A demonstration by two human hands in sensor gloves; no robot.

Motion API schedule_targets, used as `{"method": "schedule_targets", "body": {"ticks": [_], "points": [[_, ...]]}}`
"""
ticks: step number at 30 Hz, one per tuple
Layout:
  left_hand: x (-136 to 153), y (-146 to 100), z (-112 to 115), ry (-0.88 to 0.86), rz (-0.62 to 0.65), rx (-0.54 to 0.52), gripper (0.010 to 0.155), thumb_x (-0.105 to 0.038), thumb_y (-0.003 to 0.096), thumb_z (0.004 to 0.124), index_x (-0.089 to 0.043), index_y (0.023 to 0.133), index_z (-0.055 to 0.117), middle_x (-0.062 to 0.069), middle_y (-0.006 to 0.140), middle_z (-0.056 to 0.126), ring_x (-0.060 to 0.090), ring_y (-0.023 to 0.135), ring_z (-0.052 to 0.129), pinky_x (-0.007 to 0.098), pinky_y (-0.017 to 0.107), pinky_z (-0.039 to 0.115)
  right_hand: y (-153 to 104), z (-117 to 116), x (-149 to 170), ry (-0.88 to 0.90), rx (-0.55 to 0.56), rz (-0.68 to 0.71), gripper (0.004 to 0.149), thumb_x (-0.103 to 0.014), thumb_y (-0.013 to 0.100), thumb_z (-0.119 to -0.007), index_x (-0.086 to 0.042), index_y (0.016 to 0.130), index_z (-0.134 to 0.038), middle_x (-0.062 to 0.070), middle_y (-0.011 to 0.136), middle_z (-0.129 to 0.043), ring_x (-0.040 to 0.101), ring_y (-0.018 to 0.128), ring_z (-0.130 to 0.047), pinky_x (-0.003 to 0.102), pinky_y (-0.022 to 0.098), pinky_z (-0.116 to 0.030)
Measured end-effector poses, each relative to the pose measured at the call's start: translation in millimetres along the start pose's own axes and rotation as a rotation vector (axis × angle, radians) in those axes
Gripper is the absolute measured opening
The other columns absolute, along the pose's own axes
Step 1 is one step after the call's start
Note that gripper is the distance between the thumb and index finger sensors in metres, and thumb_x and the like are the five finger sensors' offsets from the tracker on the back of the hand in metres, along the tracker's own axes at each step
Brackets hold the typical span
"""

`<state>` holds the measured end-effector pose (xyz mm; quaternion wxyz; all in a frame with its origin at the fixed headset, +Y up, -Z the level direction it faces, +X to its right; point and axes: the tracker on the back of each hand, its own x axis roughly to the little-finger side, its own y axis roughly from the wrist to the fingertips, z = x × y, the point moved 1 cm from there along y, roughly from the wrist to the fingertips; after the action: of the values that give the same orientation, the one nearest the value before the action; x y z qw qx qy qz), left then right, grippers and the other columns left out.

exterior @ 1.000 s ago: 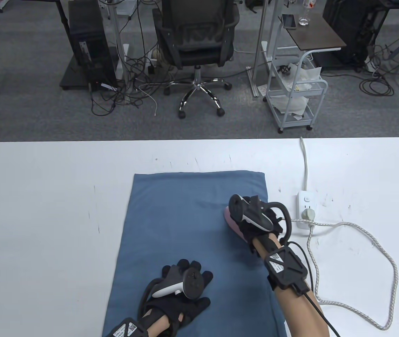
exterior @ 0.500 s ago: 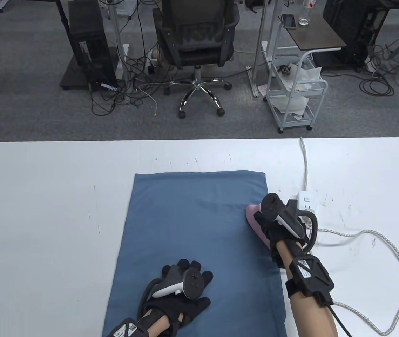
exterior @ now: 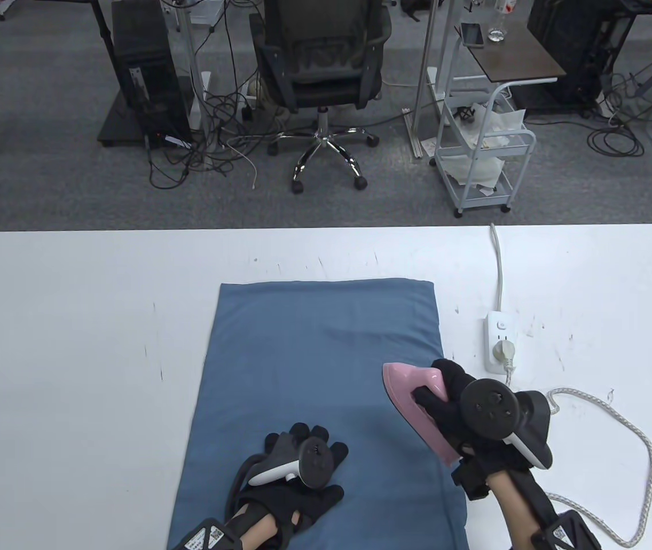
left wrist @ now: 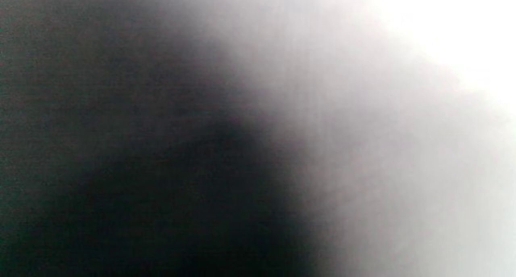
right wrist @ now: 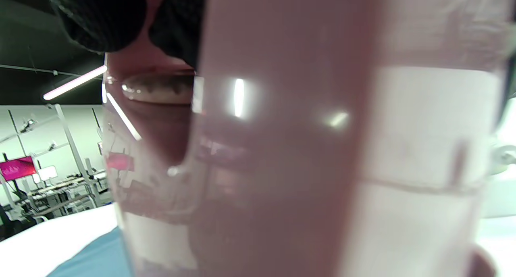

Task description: Iron pillowcase with electric iron on table

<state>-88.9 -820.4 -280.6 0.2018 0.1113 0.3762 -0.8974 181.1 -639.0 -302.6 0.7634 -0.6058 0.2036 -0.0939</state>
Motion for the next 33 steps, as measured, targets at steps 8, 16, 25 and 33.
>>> {"method": "schedule_targets", "body": {"ticks": [8, 16, 25, 33], "points": [[-8.4, -6.4, -28.6, 0.053, 0.007, -0.090, 0.074, -0.063, 0.0491, 0.044, -0.042, 0.105, 0.002, 0.004, 0.115, -0.006, 0.038, 0.106, -0.005, 0.068, 0.071, 0.004, 0.4, 5.3, 0.2, -0.038, 0.013, 0.015, 0.062, -0.053, 0.046, -0.075, -0.013, 0.093, -0.071, -0.006, 0.050, -0.095, 0.008, 0.028, -0.098, 0.037, 0.037, -0.092], [10.7, 35.5, -72.5, 0.044, -0.103, -0.121, 0.072, -0.062, 0.0486, 0.044, -0.044, 0.104, 0.001, -0.001, 0.113, -0.009, 0.035, 0.104, -0.012, 0.068, 0.072, 0.004, -1.4, 10.5, 8.6, -0.037, 0.024, -0.008, 0.062, -0.053, 0.047, -0.075, -0.012, 0.094, -0.071, -0.006, 0.050, -0.095, 0.008, 0.028, -0.098, 0.037, 0.037, -0.092], [30.7, 50.7, -63.4, -0.033, -0.106, -0.064, 0.071, -0.063, 0.0483, 0.039, -0.045, 0.099, -0.008, -0.005, 0.104, -0.024, 0.033, 0.097, -0.025, 0.067, 0.066, -0.006, -0.6, 7.5, 13.2, -0.047, 0.008, -0.020, 0.062, -0.053, 0.046, -0.075, -0.012, 0.094, -0.071, -0.006, 0.050, -0.095, 0.008, 0.028, -0.098, 0.037, 0.037, -0.092], [23.5, 20.5, -27.7, -0.073, -0.086, -0.034, 0.073, -0.063, 0.0484, 0.037, -0.045, 0.097, -0.014, -0.006, 0.100, -0.032, 0.031, 0.091, -0.034, 0.065, 0.061, -0.015, 12.6, -25.9, 1.7, -0.094, -0.070, 0.027, 0.063, -0.053, 0.046, -0.076, -0.012, 0.094, -0.071, -0.006, 0.050, -0.095, 0.008, 0.027, -0.097, 0.037, 0.037, -0.092]]}}
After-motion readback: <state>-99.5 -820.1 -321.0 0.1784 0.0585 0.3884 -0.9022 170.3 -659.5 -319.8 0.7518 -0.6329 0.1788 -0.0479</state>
